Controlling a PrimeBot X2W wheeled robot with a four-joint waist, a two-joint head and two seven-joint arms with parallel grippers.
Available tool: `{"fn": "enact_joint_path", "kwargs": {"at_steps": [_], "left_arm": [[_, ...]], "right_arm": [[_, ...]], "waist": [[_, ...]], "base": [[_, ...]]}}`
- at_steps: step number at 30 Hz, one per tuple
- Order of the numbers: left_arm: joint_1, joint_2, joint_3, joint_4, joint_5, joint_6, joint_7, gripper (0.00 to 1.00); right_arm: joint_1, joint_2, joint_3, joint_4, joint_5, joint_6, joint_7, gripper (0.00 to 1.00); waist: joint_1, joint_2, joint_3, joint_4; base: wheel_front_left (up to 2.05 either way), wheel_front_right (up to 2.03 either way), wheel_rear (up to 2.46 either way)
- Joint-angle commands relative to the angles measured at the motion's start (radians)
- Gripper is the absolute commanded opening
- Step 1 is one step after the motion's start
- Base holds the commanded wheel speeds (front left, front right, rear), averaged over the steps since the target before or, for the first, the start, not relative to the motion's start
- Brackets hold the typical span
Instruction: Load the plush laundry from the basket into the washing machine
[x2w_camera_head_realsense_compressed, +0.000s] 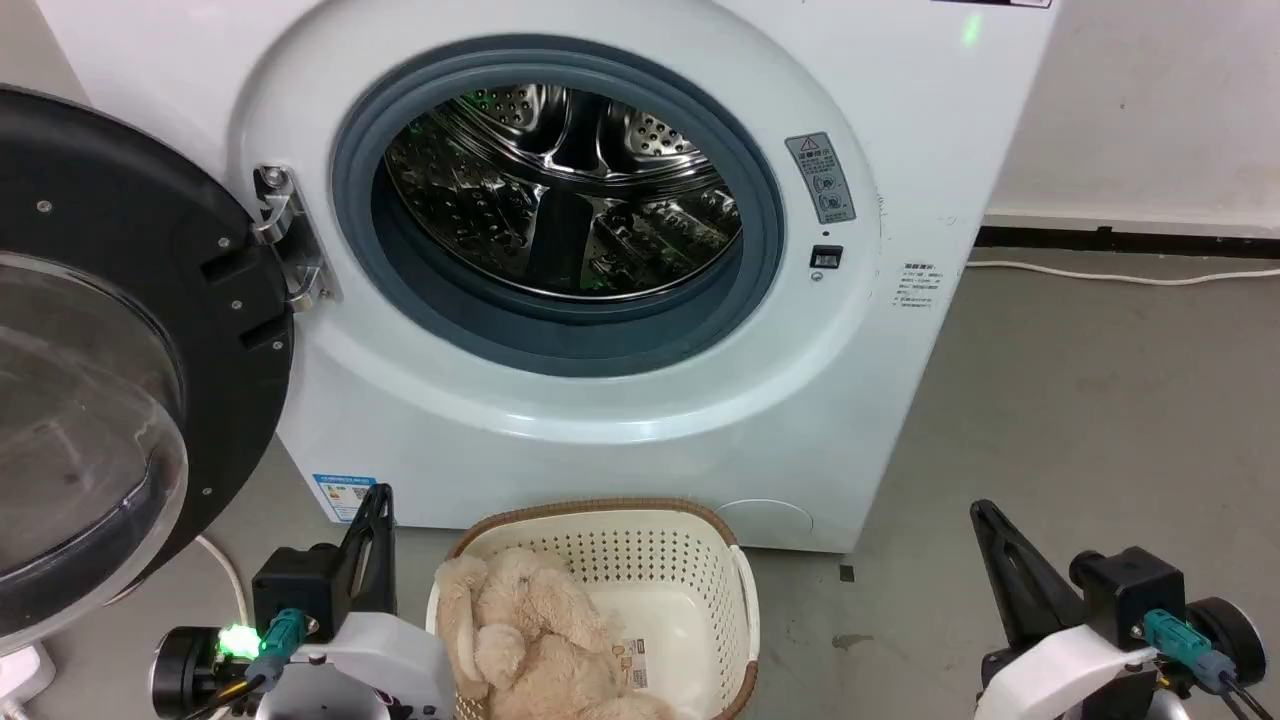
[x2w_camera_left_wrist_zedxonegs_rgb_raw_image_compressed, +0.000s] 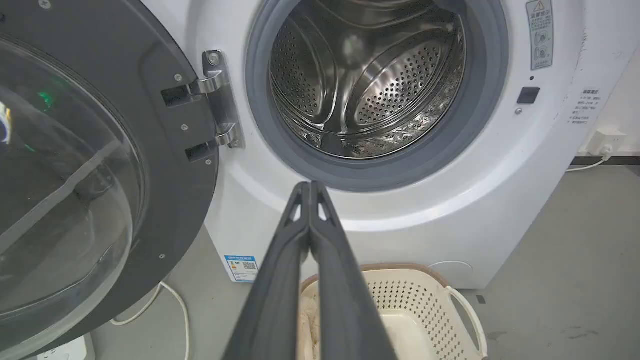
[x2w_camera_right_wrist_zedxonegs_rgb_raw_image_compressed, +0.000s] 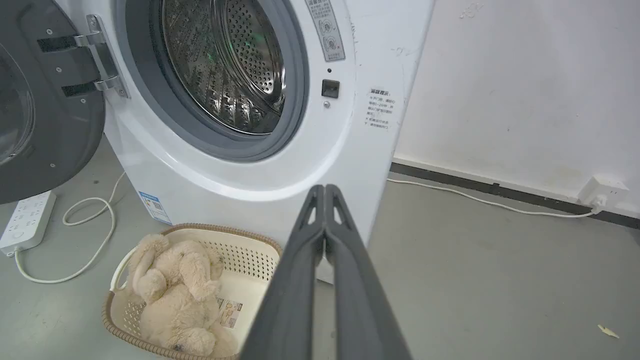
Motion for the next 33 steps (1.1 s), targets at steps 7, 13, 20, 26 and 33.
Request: {"fn": "enact_joint_path", "kwargs": {"at_steps": [7, 13, 20, 26, 33], "left_arm": [[0.015, 0.000, 0.000, -0.004, 0.002, -0.005, 0.000, 0.00], [0.015, 0.000, 0.000, -0.004, 0.002, -0.005, 0.000, 0.00], [0.015, 0.000, 0.000, -0.004, 0.002, -0.005, 0.000, 0.00], [0.015, 0.000, 0.000, -0.004, 0.002, -0.005, 0.000, 0.00], [0.015, 0.000, 0.000, -0.004, 0.002, -0.005, 0.000, 0.00]], "right_arm": [[-0.011, 0.000, 0.000, -0.005, -0.008, -0.001, 0.000, 0.00], [-0.011, 0.000, 0.000, -0.005, -0.008, -0.001, 0.000, 0.00], [-0.011, 0.000, 0.000, -0.005, -0.008, -0.001, 0.000, 0.00], [-0.011, 0.000, 0.000, -0.005, -0.008, -0.001, 0.000, 0.00], [-0.011, 0.000, 0.000, -0.005, -0.008, -0.001, 0.000, 0.00]], "waist": [[0.0000, 0.0000, 0.000, 0.000], [0.0000, 0.0000, 0.000, 0.000], [0.0000, 0.0000, 0.000, 0.000], [0.0000, 0.0000, 0.000, 0.000], [0.0000, 0.0000, 0.000, 0.000]], "base": [[0.00, 0.00, 0.00], [0.00, 0.00, 0.00], [0.00, 0.00, 0.00], [0.00, 0.00, 0.00], [0.00, 0.00, 0.00]]}}
